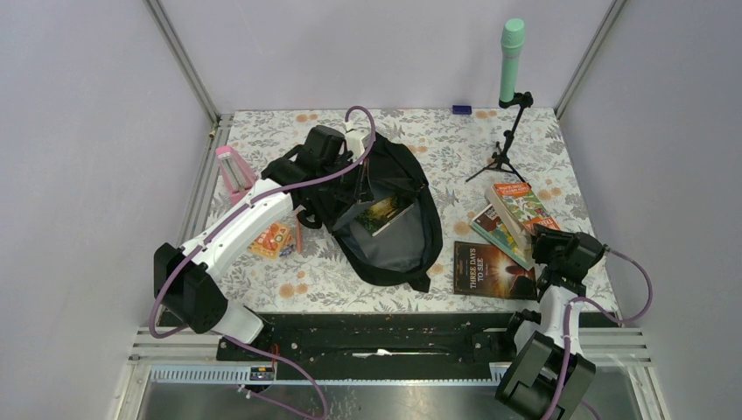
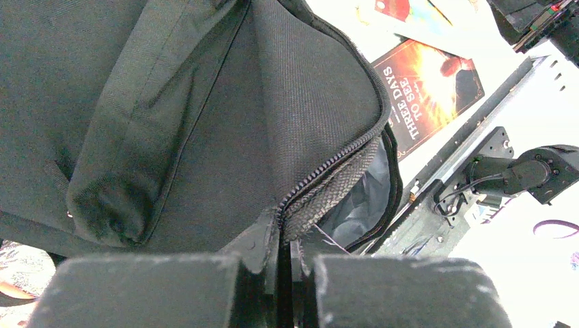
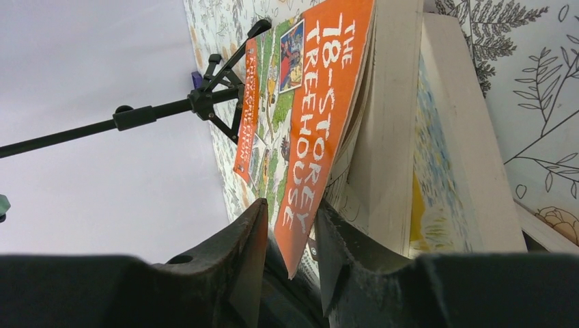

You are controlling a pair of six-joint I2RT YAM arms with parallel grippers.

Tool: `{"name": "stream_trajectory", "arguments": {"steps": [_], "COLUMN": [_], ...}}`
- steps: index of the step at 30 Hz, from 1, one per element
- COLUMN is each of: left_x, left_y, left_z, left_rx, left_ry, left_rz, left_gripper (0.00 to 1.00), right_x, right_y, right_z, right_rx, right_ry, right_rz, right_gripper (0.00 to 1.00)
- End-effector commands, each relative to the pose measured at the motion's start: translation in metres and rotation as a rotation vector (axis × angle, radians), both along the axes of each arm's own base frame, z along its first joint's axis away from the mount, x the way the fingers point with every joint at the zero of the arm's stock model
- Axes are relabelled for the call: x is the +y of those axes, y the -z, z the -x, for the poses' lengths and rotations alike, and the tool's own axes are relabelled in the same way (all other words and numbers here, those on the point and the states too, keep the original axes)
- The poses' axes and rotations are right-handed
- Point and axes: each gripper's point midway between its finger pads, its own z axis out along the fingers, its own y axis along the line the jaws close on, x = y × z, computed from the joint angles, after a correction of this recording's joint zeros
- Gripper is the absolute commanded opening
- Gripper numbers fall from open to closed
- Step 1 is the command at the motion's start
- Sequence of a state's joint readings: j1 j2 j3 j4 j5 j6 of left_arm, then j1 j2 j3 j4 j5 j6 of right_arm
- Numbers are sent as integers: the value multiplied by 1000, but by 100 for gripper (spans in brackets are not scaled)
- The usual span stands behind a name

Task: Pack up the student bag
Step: Pick up the book from the center of the board.

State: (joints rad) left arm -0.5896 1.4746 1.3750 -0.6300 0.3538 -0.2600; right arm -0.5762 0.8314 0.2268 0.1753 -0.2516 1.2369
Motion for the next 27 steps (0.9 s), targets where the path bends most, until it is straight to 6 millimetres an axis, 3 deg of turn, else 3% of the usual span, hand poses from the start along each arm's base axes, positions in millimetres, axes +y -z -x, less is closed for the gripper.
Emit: {"name": "stream_trajectory", "arguments": {"steps": [1, 7, 18, 23, 25, 27], "left_x": [-10, -9, -9, -8, -8, -8], "left_y": [-30, -31, -35, -36, -35, -34], "left_z": [-7, -7, -6, -6, -6, -7], "left_rx": [-57, -58, -65, -68, -67, -64], "left_ry": [20, 20, 20, 20, 18, 19], "left_rz": [75, 78, 85, 86, 84, 82], "left_gripper": [0, 0, 0, 0, 0, 0], "right_x": [-8, -12, -12, -6, -4, -4], "right_y": [-16, -32, -35, -18, -20, -27], "right_z": [-6, -8, -7, -3, -2, -2], "right_rx": [-38, -58, -51, -22, -28, -31], "right_ry": [27, 41, 44, 31, 22, 13], "right_rz": [27, 50, 40, 14, 16, 39], "right_gripper": [38, 37, 25, 11, 0, 0]}}
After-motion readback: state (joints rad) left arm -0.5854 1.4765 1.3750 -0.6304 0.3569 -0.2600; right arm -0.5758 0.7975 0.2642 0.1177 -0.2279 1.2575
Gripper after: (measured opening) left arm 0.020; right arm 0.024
